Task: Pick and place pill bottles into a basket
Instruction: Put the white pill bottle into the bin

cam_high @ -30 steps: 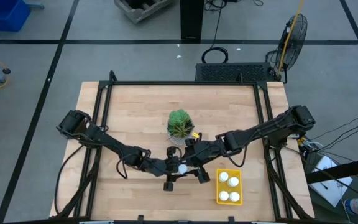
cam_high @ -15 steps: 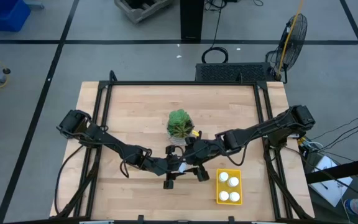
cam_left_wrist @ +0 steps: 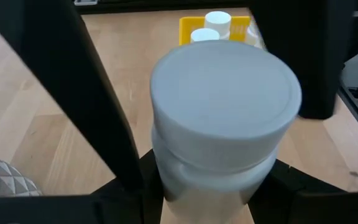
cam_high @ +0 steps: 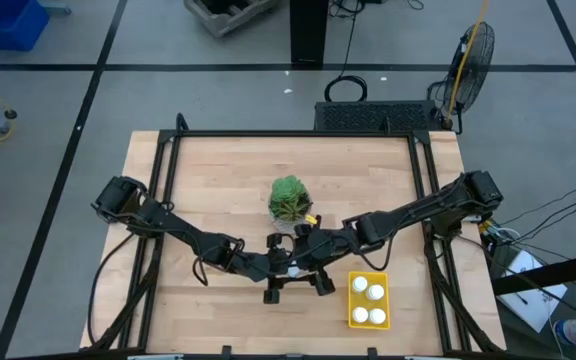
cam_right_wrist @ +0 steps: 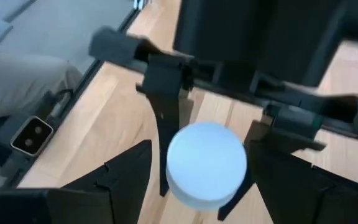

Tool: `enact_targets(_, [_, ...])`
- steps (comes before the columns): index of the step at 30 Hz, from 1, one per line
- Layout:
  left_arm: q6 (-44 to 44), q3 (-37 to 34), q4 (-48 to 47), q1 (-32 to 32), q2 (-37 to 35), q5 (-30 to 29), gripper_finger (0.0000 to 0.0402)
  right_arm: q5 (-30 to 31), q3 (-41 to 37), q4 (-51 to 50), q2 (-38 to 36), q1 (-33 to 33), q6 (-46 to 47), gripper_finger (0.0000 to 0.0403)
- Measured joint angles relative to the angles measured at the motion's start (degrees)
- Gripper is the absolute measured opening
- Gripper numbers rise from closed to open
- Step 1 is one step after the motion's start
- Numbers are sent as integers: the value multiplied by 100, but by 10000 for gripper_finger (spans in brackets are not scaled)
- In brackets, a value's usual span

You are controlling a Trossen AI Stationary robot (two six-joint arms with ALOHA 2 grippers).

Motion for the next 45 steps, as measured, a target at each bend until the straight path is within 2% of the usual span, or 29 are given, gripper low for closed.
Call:
enact_targets(13, [-9,0,-28,17,0,4,178,-2,0,5,-35,0,15,232])
enact_targets(27, [-17,0,-18,13,0,17,182,3,0,-31,-37,37,-38,149])
enact_targets(39, [20,0,-52,17,-138,344,286,143,-2,-516,-118,199,-28,150])
enact_targets(45, [-110,-4,-1045,-22,-566,308,312,272,-2,-868,-398,334,104,150])
